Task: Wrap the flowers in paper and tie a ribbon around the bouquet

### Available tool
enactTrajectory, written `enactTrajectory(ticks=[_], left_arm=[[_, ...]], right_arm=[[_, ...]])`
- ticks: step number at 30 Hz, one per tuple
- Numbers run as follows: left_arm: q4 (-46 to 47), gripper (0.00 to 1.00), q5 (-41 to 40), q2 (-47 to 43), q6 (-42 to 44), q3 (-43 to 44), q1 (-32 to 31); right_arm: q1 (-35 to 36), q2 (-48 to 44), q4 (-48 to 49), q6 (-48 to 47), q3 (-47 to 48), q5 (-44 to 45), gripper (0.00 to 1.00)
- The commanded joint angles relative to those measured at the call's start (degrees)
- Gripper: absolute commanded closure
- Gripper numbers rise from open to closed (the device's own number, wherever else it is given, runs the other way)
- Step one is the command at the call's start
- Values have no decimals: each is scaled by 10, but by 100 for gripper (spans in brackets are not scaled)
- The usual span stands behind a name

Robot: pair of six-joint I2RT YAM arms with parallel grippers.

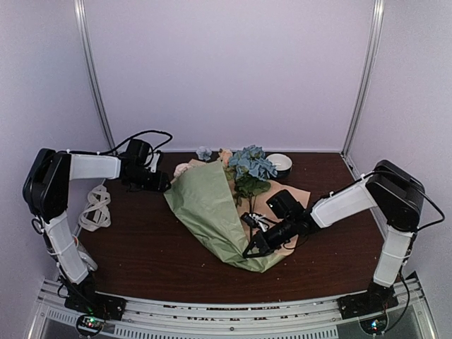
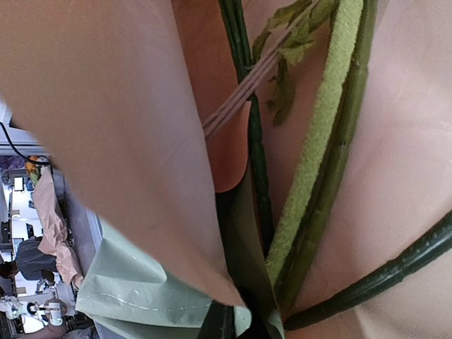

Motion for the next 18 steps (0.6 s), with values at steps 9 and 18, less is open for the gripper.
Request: enactTrajectory(ticks=[9,18], left_arm=[[-52,48,-156,-285,100,-118,-286],[-43,35,-200,-130,223,-92,-520]], right_arm=[[1,9,4,27,2,32,100],[2,-1,74,69,-34,38,99]])
